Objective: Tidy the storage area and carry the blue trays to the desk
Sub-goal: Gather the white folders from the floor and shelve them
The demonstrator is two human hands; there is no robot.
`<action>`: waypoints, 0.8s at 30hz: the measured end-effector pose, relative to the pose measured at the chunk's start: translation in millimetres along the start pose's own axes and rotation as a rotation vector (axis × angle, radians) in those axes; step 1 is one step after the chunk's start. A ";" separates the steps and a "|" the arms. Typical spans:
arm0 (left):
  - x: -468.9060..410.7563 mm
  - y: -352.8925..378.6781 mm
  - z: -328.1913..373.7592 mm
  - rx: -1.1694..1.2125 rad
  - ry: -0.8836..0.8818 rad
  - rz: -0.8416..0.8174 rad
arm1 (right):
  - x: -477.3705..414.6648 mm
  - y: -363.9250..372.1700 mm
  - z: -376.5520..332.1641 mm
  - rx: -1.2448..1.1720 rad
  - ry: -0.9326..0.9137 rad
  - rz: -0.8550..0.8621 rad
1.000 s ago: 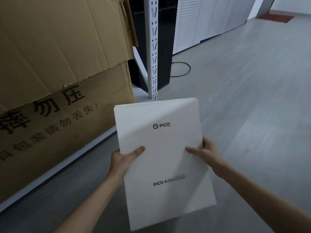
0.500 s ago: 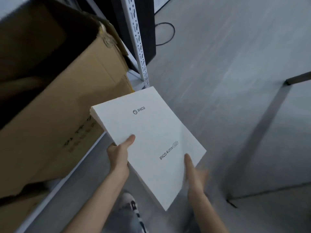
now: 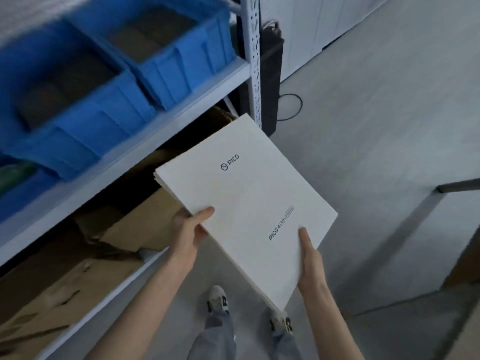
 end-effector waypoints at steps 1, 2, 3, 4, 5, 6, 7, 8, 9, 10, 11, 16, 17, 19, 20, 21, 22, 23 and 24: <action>9.8 -14.6 23.0 0.105 -0.010 -0.043 | 9.1 -2.7 -17.5 0.060 -0.027 -0.029; 19.6 -32.5 46.7 0.176 -0.006 -0.065 | 17.0 -3.8 -36.1 0.122 -0.055 -0.060; 27.9 -54.0 69.3 0.205 -0.007 -0.066 | 25.2 -2.4 -54.7 0.186 -0.075 -0.092; 37.3 -74.5 89.8 0.173 -0.019 -0.067 | 34.0 0.5 -72.0 0.255 -0.092 -0.122; 46.0 -93.9 105.4 0.093 -0.056 -0.065 | 42.0 6.3 -87.7 0.320 -0.107 -0.165; 55.5 -109.4 115.3 -0.014 -0.100 -0.079 | 51.9 15.1 -101.3 0.385 -0.121 -0.207; 64.9 -121.0 119.3 -0.124 -0.143 -0.114 | 61.4 26.0 -112.2 0.446 -0.136 -0.250; 74.2 -130.3 118.4 -0.241 -0.154 -0.113 | 71.2 39.0 -119.8 0.502 -0.148 -0.293; 83.3 -137.3 115.4 -0.336 -0.151 -0.077 | 81.6 52.9 -124.1 0.560 -0.153 -0.343; 89.4 -148.3 108.1 -0.403 -0.121 0.006 | 94.1 67.7 -125.4 0.614 -0.159 -0.388; 93.9 -160.7 98.5 -0.424 -0.083 0.103 | 105.1 81.5 -124.0 0.660 -0.168 -0.430; 143.6 -247.8 58.3 -0.390 0.081 0.441 | 172.6 153.2 -85.7 0.818 -0.376 -0.573; 155.1 -268.8 54.8 -0.376 0.107 0.471 | 190.6 166.8 -72.0 0.837 -0.423 -0.593; 182.1 -311.2 51.4 -0.360 0.140 0.549 | 222.1 192.4 -40.3 0.881 -0.480 -0.656; 194.8 -335.4 50.3 -0.347 0.135 0.585 | 238.5 205.4 -22.7 0.890 -0.488 -0.696; 208.7 -360.8 49.9 -0.328 0.139 0.623 | 256.1 217.9 -5.0 0.904 -0.487 -0.733; 222.7 -388.7 48.7 -0.317 0.140 0.668 | 271.9 229.6 14.4 0.930 -0.486 -0.755; 238.2 -417.7 48.7 -0.302 0.145 0.706 | 289.7 241.4 34.7 0.958 -0.490 -0.787; 253.8 -446.0 49.2 -0.295 0.141 0.734 | 309.2 251.7 54.5 0.979 -0.483 -0.825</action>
Point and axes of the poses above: each hand's wrist, its own x-axis away from the middle knuckle, its own y-axis out of the palm, z = x × y, the point moved 2 cm from there along -x, towards the middle knuckle, and after that the axes turned 6 degrees about z, right-handed, at the moved point
